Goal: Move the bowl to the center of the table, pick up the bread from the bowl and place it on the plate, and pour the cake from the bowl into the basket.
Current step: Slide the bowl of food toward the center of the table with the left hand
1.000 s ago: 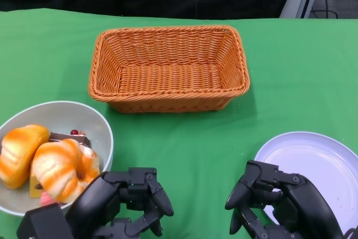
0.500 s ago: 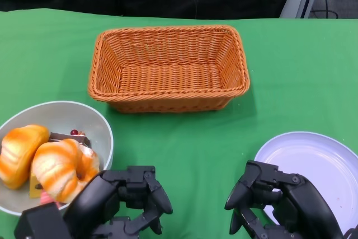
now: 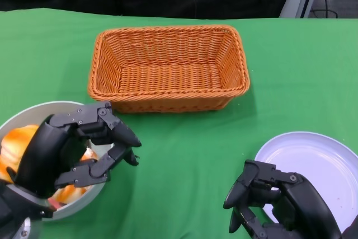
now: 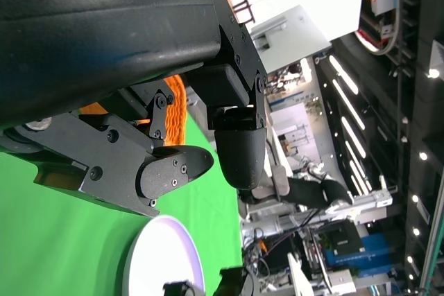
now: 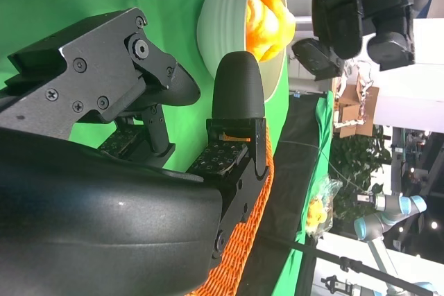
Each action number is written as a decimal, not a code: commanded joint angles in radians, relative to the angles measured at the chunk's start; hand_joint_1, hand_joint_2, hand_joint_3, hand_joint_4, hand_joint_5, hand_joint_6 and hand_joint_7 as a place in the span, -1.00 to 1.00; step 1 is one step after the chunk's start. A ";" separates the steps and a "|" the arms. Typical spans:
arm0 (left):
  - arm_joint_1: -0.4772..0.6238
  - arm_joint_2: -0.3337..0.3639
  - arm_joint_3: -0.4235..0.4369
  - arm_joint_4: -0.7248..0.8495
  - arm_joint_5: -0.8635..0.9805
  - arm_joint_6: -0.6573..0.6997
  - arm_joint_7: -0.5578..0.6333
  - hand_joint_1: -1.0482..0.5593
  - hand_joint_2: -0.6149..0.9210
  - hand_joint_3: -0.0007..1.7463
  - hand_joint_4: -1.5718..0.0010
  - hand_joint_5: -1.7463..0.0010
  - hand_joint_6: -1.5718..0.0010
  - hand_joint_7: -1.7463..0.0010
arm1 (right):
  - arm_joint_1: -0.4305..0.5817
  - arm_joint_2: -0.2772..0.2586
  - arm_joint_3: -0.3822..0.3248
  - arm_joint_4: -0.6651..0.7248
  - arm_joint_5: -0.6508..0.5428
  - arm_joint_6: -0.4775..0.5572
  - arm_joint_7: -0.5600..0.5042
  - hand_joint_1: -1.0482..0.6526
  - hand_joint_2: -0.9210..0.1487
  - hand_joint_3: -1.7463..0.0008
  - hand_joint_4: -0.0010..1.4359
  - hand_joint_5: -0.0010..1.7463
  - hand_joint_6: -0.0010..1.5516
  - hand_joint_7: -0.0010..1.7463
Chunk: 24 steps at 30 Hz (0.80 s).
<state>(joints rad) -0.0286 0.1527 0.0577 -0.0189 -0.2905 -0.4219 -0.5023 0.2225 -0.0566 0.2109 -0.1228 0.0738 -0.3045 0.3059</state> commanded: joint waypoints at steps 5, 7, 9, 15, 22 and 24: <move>-0.136 0.048 0.183 0.100 0.004 -0.021 0.143 0.20 1.00 -0.51 -0.15 -0.12 -0.20 0.28 | -0.002 -0.003 -0.009 0.008 0.029 -0.001 0.011 0.22 -0.46 -0.17 0.19 0.54 -0.02 0.40; -0.169 0.059 0.215 0.152 0.036 -0.035 0.189 0.16 1.00 -0.58 -0.20 0.02 -0.26 0.39 | 0.000 -0.003 -0.009 0.004 0.026 0.008 0.008 0.23 -0.48 -0.15 0.19 0.54 -0.02 0.41; -0.202 0.083 0.248 0.220 0.087 -0.048 0.250 0.12 1.00 -0.64 -0.22 0.09 -0.28 0.47 | -0.001 -0.003 -0.009 0.005 0.016 0.005 0.002 0.23 -0.47 -0.14 0.20 0.54 -0.02 0.41; -0.288 0.141 0.313 0.401 0.180 -0.093 0.399 0.08 1.00 -0.68 -0.36 0.45 -0.39 0.81 | 0.000 -0.002 -0.012 0.006 0.031 0.011 0.010 0.24 -0.44 -0.19 0.19 0.54 -0.01 0.40; -0.342 0.186 0.306 0.573 0.241 -0.083 0.492 0.04 1.00 -0.73 -0.43 0.60 -0.47 0.91 | -0.004 -0.001 -0.011 0.016 0.011 -0.007 0.000 0.24 -0.44 -0.17 0.20 0.54 -0.01 0.39; -0.348 0.193 0.299 0.600 0.261 -0.075 0.515 0.03 1.00 -0.75 -0.44 0.62 -0.48 0.92 | -0.004 0.001 -0.010 0.018 0.005 -0.010 -0.002 0.24 -0.43 -0.17 0.20 0.54 -0.01 0.39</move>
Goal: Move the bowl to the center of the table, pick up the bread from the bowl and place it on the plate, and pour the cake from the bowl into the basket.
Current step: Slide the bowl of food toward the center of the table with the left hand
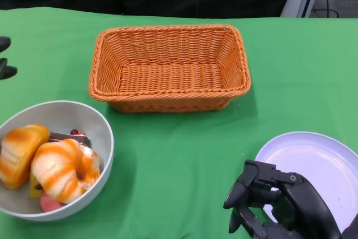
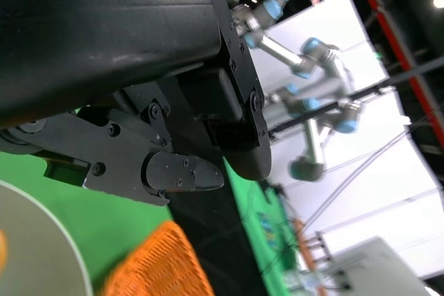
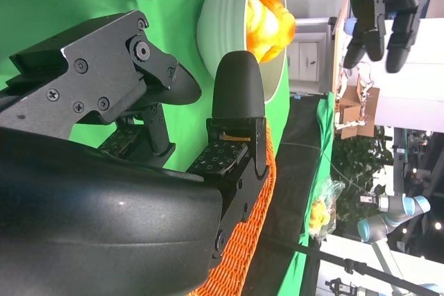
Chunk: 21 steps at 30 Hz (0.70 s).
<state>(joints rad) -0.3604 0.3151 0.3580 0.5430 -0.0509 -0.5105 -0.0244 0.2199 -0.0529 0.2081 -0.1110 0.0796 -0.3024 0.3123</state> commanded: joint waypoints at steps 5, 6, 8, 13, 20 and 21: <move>-0.022 0.034 -0.007 0.054 0.026 0.004 0.048 0.02 1.00 -0.75 -0.45 0.64 -0.49 0.92 | -0.001 -0.002 -0.007 0.007 -0.002 -0.014 -0.010 0.24 -0.42 -0.18 0.20 0.54 0.00 0.39; -0.046 0.053 -0.012 0.148 0.051 0.039 0.081 0.02 1.00 -0.75 -0.46 0.64 -0.49 0.93 | -0.003 -0.001 -0.006 0.009 0.002 -0.014 -0.007 0.24 -0.42 -0.18 0.20 0.54 0.00 0.39; -0.088 0.079 -0.018 0.289 0.076 0.085 0.121 -0.08 1.00 -0.76 -0.36 0.71 -0.41 0.96 | -0.005 0.002 -0.005 0.009 0.007 -0.013 -0.006 0.24 -0.43 -0.18 0.19 0.54 -0.01 0.39; -0.142 0.099 -0.030 0.409 0.067 0.154 0.135 -0.16 1.00 -0.80 -0.22 0.85 -0.17 1.00 | -0.009 0.008 -0.007 0.013 0.008 -0.010 -0.010 0.22 -0.42 -0.18 0.20 0.54 0.00 0.39; -0.165 0.140 -0.065 0.458 0.056 0.242 0.032 -0.44 1.00 -0.71 0.25 1.00 0.27 1.00 | -0.013 0.002 -0.008 0.017 0.001 -0.020 -0.005 0.21 -0.41 -0.20 0.21 0.52 -0.01 0.38; -0.166 0.147 -0.078 0.462 0.071 0.257 0.035 -0.45 1.00 -0.70 0.27 1.00 0.28 1.00 | -0.012 0.001 -0.008 0.016 0.008 -0.016 -0.001 0.21 -0.41 -0.20 0.20 0.52 -0.01 0.38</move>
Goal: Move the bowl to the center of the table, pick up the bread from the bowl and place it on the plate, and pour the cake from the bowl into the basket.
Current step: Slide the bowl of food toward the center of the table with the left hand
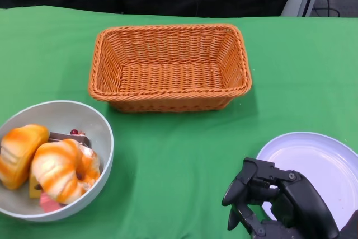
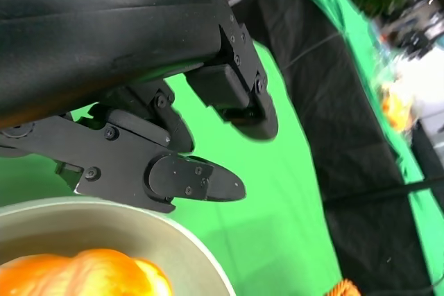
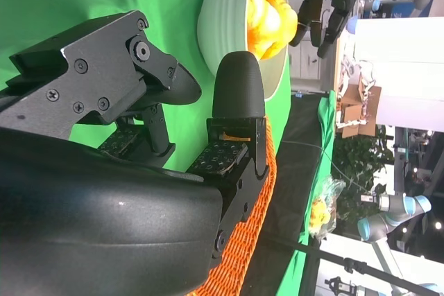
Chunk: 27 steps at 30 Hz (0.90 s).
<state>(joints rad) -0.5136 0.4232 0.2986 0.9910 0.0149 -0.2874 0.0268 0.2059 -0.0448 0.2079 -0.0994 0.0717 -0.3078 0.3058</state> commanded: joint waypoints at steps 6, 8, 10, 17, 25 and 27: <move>-0.011 0.054 -0.049 0.011 0.011 0.077 -0.036 -0.56 1.00 -0.65 0.52 1.00 0.42 1.00 | 0.004 -0.007 -0.008 0.001 0.012 -0.008 0.004 0.21 -0.44 -0.16 0.20 0.51 -0.02 0.39; -0.011 0.055 -0.052 0.008 0.005 0.090 -0.045 -0.58 1.00 -0.63 0.57 1.00 0.45 1.00 | 0.005 -0.006 -0.008 0.000 0.011 -0.008 0.002 0.21 -0.44 -0.16 0.20 0.51 -0.02 0.39; -0.011 0.056 -0.053 0.006 0.003 0.095 -0.047 -0.59 1.00 -0.63 0.58 1.00 0.46 1.00 | 0.005 -0.006 -0.008 0.000 0.010 -0.007 0.002 0.21 -0.44 -0.16 0.20 0.51 -0.02 0.38; -0.024 0.077 -0.064 -0.038 -0.110 0.348 -0.430 -0.69 1.00 -0.38 0.95 1.00 0.93 1.00 | 0.001 0.003 -0.006 0.004 0.007 0.002 -0.009 0.22 -0.43 -0.17 0.20 0.52 -0.01 0.38; -0.011 0.077 -0.064 -0.078 -0.116 0.386 -0.440 -0.69 1.00 -0.36 0.97 1.00 0.95 1.00 | 0.001 0.004 -0.006 0.004 0.006 0.001 -0.011 0.22 -0.42 -0.18 0.20 0.52 0.00 0.37; -0.010 0.077 -0.064 -0.080 -0.116 0.388 -0.440 -0.69 1.00 -0.36 0.97 1.00 0.95 1.00 | 0.000 0.004 -0.005 0.005 0.006 0.001 -0.011 0.22 -0.42 -0.18 0.20 0.52 0.00 0.37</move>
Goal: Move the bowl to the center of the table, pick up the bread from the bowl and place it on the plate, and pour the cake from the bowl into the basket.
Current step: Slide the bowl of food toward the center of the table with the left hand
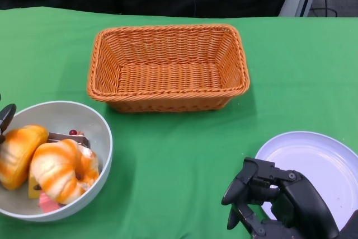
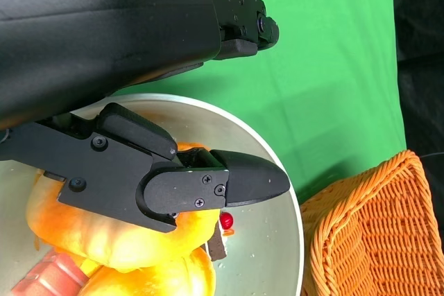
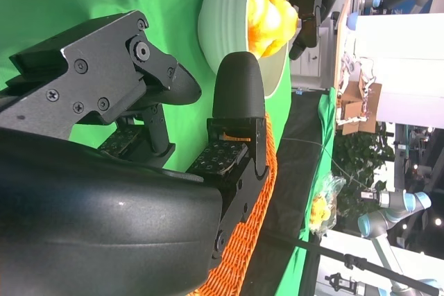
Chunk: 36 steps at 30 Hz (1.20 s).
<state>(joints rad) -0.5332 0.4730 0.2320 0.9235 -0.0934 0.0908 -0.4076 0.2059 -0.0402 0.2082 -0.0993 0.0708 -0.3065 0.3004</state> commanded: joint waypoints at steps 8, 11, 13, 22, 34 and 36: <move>0.065 -0.045 0.020 -0.162 -0.118 0.194 -0.058 -0.76 1.00 -0.31 1.00 1.00 1.00 1.00 | -0.007 -0.005 -0.007 0.008 0.009 -0.012 -0.001 0.23 -0.36 -0.24 0.20 0.49 0.01 0.36; 0.094 -0.051 0.010 -0.234 -0.128 0.237 -0.063 -0.76 1.00 -0.31 1.00 1.00 1.00 1.00 | -0.006 -0.003 -0.006 0.009 0.014 -0.013 0.002 0.22 -0.36 -0.24 0.20 0.49 0.01 0.36; 0.111 -0.053 0.002 -0.279 -0.129 0.260 -0.064 -0.76 1.00 -0.30 1.00 1.00 1.00 1.00 | -0.005 -0.001 -0.005 0.009 0.013 -0.012 0.001 0.23 -0.36 -0.24 0.20 0.49 0.01 0.36; 0.169 -0.061 -0.009 -0.431 -0.163 0.352 -0.087 -0.75 1.00 -0.29 1.00 1.00 1.00 1.00 | -0.007 -0.001 -0.003 0.009 0.000 -0.011 -0.006 0.23 -0.35 -0.25 0.20 0.50 0.02 0.35; 0.276 -0.116 0.003 -0.738 -0.244 0.512 -0.041 -0.73 1.00 -0.33 1.00 1.00 1.00 1.00 | -0.010 -0.004 -0.002 0.017 -0.004 -0.024 -0.003 0.22 -0.35 -0.24 0.19 0.49 0.02 0.33; 0.294 -0.122 -0.005 -0.789 -0.252 0.528 -0.038 -0.74 1.00 -0.34 1.00 1.00 1.00 1.00 | -0.007 -0.004 -0.002 0.012 0.003 -0.018 -0.001 0.22 -0.35 -0.25 0.19 0.49 0.02 0.33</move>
<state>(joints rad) -0.2606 0.3503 0.2291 0.1722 -0.3331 0.6056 -0.4546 0.1970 -0.0403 0.2105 -0.0868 0.0645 -0.3213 0.3014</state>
